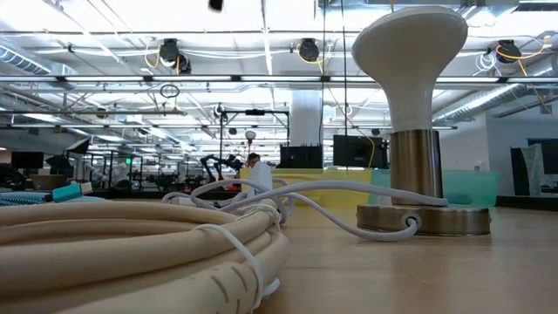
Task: Pick & Place USB Port
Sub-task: Put the blue charger cable into the green bin
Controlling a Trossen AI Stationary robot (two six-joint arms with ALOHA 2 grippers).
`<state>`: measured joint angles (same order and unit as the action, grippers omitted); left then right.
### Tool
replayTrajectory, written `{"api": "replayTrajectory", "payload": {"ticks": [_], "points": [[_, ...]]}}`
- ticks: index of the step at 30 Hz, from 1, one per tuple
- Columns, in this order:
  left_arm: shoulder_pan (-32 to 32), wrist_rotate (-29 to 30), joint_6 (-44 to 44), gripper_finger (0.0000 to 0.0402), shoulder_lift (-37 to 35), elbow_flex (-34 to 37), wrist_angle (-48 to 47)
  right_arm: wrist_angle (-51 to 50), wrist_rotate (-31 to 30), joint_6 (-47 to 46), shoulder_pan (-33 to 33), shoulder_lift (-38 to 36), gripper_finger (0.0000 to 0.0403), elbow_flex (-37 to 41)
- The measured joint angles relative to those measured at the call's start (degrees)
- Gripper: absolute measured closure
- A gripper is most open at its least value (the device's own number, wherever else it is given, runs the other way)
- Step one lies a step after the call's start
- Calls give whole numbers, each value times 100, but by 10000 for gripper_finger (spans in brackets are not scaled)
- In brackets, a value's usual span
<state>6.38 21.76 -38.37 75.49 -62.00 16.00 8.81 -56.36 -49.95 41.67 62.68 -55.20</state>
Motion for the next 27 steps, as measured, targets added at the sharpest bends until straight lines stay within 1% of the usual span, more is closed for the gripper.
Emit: {"api": "replayTrajectory", "payload": {"ticks": [2, 4, 6, 7, 10, 12, 15, 20, 25, 27], "points": [[103, -63, 37, 390, 52, 0, 567, 1490, 502, 613, -318, -1, 193, 391], [252, -53, 15, 390, 169, 0, 823, 2851, 1114, 1025, -659, -1, 190, 707], [439, 3, -48, 390, 255, 18, 785, 3706, 1493, 1127, -986, -16, 187, 926], [537, 53, -100, 390, 313, 20, 806, 3873, 1609, 1117, -1139, -31, 185, 976], [795, 86, -166, 390, 481, 13, 1168, 3741, 2008, 915, -1528, -102, 179, 1005], [940, 181, -172, 390, 651, 13, 1554, 3498, 2342, 562, -1787, -110, 174, 1003], [1054, 222, -327, 390, 844, 13, 1831, 3101, 2609, 159, -2033, -84, 165, 1003], [1053, 6, -929, 390, 1173, 13, 2016, 2952, 2814, 52, -2217, -64, 154, 1003], [1037, -164, -1349, 391, 1450, 5, 2207, 2991, 2833, 93, -2225, -64, 156, 1003], [1037, -253, -1456, 391, 1534, -15, 2202, 2995, 2956, 104, -2225, -64, 159, 1003]]}}
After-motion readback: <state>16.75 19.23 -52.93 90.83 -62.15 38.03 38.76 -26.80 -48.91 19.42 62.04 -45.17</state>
